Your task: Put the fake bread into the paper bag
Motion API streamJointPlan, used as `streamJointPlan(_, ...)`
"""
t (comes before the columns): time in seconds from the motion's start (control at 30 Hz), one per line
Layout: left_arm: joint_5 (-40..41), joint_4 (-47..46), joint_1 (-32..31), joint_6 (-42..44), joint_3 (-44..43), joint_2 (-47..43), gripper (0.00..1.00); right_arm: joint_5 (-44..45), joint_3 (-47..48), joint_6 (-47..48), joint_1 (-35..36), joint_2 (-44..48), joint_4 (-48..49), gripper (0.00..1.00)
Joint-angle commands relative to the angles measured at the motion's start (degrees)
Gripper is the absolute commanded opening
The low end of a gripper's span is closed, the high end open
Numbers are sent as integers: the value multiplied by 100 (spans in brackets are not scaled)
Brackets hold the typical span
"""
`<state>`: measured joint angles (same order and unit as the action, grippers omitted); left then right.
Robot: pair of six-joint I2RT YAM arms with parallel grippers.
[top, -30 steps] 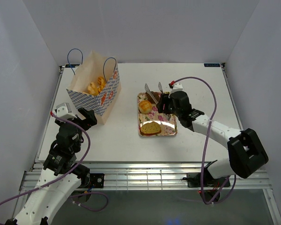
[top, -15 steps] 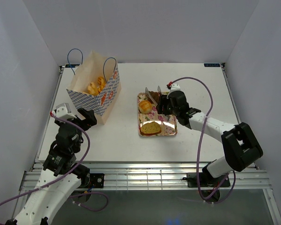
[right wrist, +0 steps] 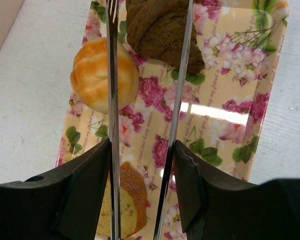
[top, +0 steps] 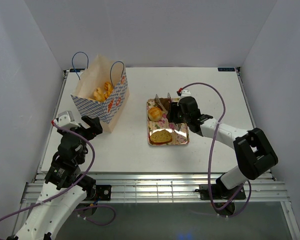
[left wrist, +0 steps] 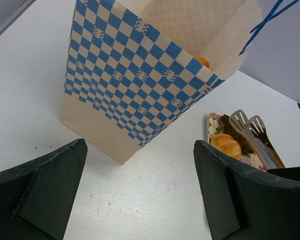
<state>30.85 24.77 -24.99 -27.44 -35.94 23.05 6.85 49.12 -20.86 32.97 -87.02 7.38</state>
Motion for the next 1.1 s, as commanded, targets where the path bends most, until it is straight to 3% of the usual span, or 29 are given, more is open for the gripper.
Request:
streamJointPlan(0.0,26,-104,-32,20,35,-64,98,-79,212,-32,-19,-43,124,57)
streamJointPlan(1.07,-88,-131,-32,11,35,-55,98,-369,317,-14,-28,-693,-87,51)
